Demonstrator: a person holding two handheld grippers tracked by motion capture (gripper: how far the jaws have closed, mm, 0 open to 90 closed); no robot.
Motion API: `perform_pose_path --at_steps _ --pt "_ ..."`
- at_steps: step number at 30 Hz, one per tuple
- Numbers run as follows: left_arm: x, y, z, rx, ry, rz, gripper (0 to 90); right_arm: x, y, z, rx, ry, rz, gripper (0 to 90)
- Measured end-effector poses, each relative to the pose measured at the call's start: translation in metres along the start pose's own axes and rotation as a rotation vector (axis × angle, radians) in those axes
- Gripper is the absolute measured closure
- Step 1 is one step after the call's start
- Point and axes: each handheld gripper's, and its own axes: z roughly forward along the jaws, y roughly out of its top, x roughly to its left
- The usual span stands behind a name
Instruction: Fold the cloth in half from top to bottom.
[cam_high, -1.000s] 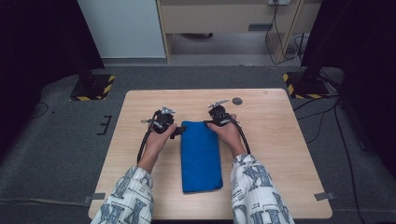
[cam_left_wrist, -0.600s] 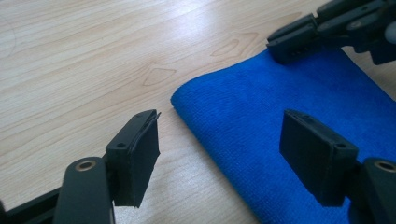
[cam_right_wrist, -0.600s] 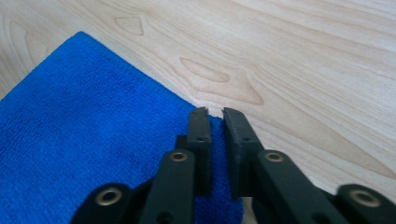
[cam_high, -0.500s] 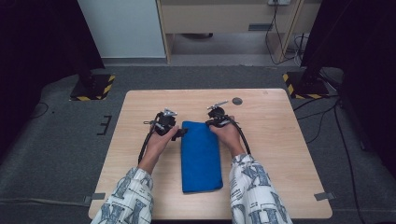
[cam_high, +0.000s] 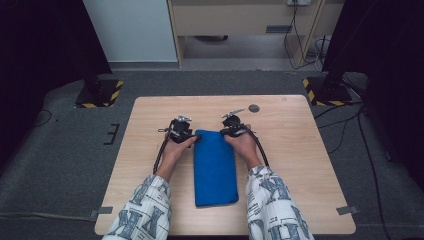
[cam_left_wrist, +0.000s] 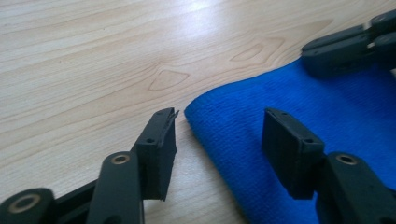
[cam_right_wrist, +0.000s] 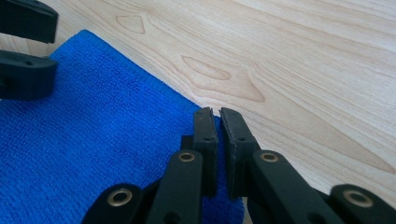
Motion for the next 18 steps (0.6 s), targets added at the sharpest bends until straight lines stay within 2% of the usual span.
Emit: perform_pose_path --at_steps 4,9,11,16,18 --pt "0.002 0.001 0.004 0.002 0.001 -0.005 50.7 0.0 0.0 0.0 -0.003 -0.002 -0.006 85.9" --pt "0.0 0.0 0.012 0.028 0.004 0.038 59.1 -0.001 -0.001 0.0 -0.01 0.001 -0.01 86.6" --pt "-0.001 0.0 0.013 0.022 0.006 0.041 63.0 -0.001 -0.002 -0.001 -0.011 0.003 -0.005 86.9" --pt "-0.004 0.0 0.013 0.023 -0.018 0.052 80.3 -0.005 -0.005 -0.006 -0.033 0.014 0.018 87.4" --pt "-0.006 0.001 0.012 0.014 -0.021 0.04 85.0 -0.005 -0.006 -0.009 -0.047 0.022 0.034 87.4"
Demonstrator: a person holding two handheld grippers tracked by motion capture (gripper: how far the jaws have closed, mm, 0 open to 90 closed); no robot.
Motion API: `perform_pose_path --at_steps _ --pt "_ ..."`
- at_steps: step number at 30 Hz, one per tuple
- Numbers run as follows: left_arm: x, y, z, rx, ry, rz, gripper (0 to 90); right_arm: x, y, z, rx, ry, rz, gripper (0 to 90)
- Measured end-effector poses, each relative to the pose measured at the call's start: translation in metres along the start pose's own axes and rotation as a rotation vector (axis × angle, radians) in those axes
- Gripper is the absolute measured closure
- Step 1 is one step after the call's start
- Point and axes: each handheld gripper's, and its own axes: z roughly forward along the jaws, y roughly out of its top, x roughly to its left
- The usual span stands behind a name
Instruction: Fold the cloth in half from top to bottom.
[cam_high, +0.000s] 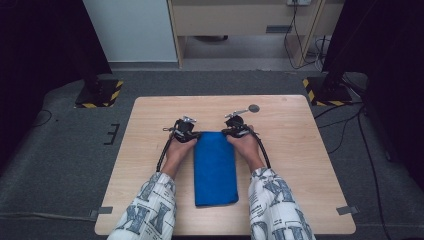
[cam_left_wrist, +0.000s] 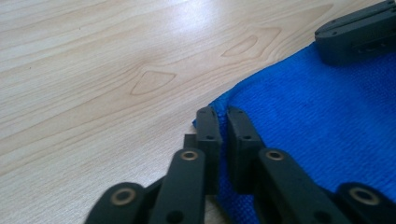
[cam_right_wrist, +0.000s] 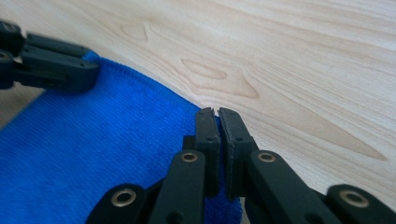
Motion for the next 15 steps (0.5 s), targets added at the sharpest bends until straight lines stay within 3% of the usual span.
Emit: perform_pose_path --at_steps 9,15 --pt "-0.006 0.008 -0.011 -0.062 0.001 0.006 86.0 -0.003 0.0 -0.017 -0.073 0.024 0.038 87.5" --pt "-0.009 0.013 -0.019 -0.104 -0.006 0.013 86.0 -0.005 0.002 -0.026 -0.091 0.022 0.03 87.5"
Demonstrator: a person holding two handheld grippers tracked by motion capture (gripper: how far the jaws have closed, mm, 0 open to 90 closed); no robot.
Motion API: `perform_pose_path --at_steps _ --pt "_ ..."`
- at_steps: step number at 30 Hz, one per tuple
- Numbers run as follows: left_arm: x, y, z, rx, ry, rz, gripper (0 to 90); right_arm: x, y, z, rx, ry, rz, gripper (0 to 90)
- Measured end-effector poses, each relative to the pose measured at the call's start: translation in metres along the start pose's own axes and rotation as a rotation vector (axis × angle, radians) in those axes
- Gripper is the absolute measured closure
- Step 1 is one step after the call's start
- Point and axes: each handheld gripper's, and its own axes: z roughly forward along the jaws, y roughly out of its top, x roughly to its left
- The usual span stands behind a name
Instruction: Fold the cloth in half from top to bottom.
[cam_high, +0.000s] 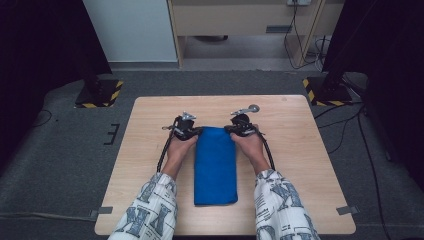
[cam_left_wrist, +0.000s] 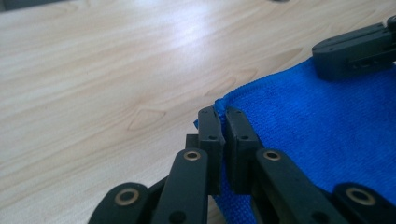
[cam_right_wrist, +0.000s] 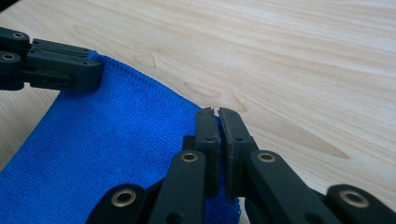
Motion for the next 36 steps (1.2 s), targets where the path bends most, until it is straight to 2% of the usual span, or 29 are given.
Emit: perform_pose_path --at_steps 10,15,23,29,36 --pt "-0.009 0.015 -0.005 -0.027 -0.011 0.029 86.1 -0.008 0.005 -0.013 -0.034 -0.001 0.01 87.5" --pt "-0.011 0.02 -0.009 -0.05 -0.008 0.031 86.2 -0.01 0.01 -0.02 -0.053 -0.002 -0.011 87.5" --pt "-0.008 0.022 -0.014 -0.072 -0.006 0.017 86.2 -0.007 0.019 -0.026 -0.071 0.006 -0.031 87.5" --pt "-0.007 0.024 -0.02 -0.073 -0.004 0.026 86.3 -0.003 0.021 -0.028 -0.078 0.01 -0.051 87.4" --pt "-0.013 0.027 -0.028 -0.082 -0.007 0.046 86.2 0.001 0.019 -0.036 -0.098 0.012 -0.074 87.4"
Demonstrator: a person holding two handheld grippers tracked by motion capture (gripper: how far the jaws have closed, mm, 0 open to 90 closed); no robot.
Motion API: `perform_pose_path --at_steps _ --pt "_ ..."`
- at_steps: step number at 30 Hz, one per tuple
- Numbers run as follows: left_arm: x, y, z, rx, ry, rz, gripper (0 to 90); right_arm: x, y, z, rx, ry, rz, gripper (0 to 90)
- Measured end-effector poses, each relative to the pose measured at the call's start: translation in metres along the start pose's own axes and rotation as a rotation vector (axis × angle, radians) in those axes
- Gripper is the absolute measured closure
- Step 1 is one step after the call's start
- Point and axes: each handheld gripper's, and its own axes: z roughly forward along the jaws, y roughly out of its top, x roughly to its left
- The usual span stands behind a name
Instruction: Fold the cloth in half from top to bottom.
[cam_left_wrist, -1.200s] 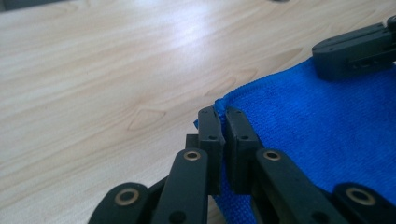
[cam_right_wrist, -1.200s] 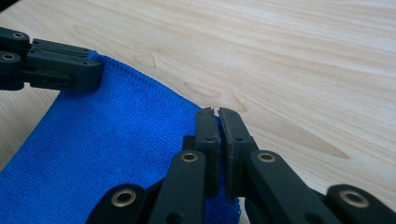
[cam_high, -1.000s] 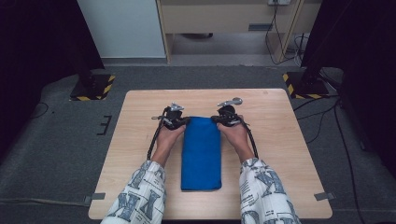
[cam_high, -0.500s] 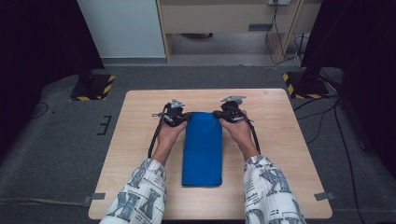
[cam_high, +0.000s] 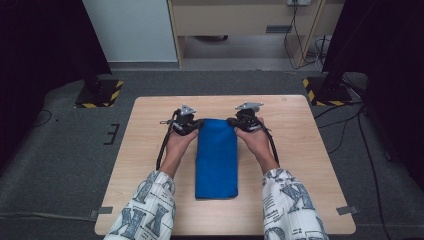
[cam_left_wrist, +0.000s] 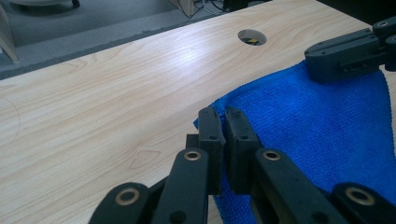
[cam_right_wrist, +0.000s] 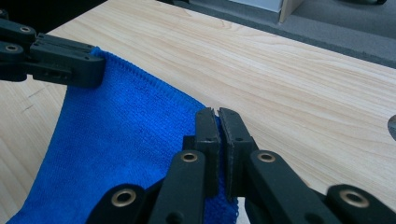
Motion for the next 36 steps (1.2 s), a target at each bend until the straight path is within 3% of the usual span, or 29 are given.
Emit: perform_pose_path --at_steps 14,25,36 --pt "-0.009 0.002 -0.012 -0.017 -0.016 0.032 86.2 0.008 -0.001 -0.022 -0.024 0.008 -0.016 87.4" --pt "-0.004 -0.003 -0.018 -0.023 -0.021 0.028 86.2 0.015 0.0 -0.024 -0.035 0.025 -0.041 87.4" --pt "-0.008 -0.005 -0.027 -0.027 -0.036 0.063 86.2 0.02 -0.006 -0.032 -0.049 0.046 -0.046 87.3"
